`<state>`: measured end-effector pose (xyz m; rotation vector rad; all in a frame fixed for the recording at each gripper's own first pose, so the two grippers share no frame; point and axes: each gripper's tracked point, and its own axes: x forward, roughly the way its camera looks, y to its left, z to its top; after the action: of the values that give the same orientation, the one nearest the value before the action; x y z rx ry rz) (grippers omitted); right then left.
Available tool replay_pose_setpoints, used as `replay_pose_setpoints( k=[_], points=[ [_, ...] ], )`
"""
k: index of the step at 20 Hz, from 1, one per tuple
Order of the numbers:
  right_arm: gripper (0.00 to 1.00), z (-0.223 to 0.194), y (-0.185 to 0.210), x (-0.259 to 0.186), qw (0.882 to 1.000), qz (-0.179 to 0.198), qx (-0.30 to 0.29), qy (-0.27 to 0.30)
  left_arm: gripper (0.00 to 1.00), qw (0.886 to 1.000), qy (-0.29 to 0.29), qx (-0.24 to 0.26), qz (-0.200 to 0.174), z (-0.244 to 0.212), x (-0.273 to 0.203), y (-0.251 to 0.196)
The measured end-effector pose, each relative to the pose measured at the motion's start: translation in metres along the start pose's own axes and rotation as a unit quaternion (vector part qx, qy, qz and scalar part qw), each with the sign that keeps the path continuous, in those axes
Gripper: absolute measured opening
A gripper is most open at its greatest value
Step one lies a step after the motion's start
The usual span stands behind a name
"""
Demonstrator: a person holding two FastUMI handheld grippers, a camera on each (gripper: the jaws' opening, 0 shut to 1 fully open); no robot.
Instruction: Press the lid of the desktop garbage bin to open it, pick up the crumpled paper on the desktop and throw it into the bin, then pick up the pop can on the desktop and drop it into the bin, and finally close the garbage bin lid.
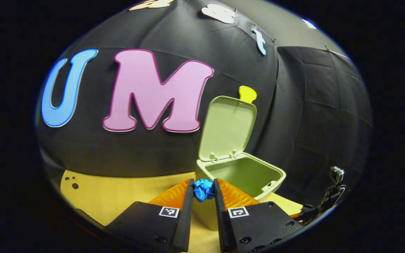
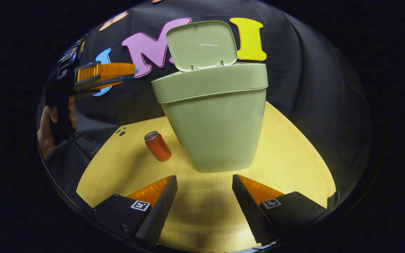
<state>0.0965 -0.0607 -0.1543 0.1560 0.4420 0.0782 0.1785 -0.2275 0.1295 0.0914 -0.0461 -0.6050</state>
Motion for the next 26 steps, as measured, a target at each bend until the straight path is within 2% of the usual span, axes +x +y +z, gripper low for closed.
replay_pose_setpoints(
  k=[5, 14, 16, 20, 22, 25, 26],
  points=[
    [0.99, 0.0, -0.012, 0.004, 1.0, -0.004, 0.002, 0.007, 0.36, 0.999, 0.002, -0.002, -0.044, 0.001, 0.031, -0.038],
    [0.99, -0.01, -0.02, 0.01, 1.0, -0.003, 0.001, 0.027, 0.36, 0.997, 0.034, -0.01, -0.07, -0.021, 0.06, -0.06],
    [0.99, -0.011, -0.02, 0.012, 1.0, -0.002, 0.0, 0.03, 0.43, 0.997, 0.04, -0.014, -0.071, -0.024, 0.062, -0.061],
    [0.99, -0.013, -0.02, 0.014, 0.999, 0.0, 0.0, 0.034, 0.49, 0.996, 0.04, -0.004, -0.075, -0.026, 0.063, -0.064],
    [0.99, -0.016, -0.018, 0.015, 0.999, 0.003, 0.0, 0.04, 0.57, 0.997, 0.039, 0.002, -0.072, -0.026, 0.065, -0.064],
    [0.99, -0.017, -0.017, 0.015, 0.999, 0.006, -0.002, 0.043, 0.85, 0.998, 0.032, -0.001, -0.059, -0.023, 0.063, -0.059],
    [0.99, -0.017, -0.016, 0.015, 0.999, 0.007, -0.001, 0.042, 0.87, 0.998, 0.025, -0.001, -0.049, -0.02, 0.061, -0.055]
  ],
)
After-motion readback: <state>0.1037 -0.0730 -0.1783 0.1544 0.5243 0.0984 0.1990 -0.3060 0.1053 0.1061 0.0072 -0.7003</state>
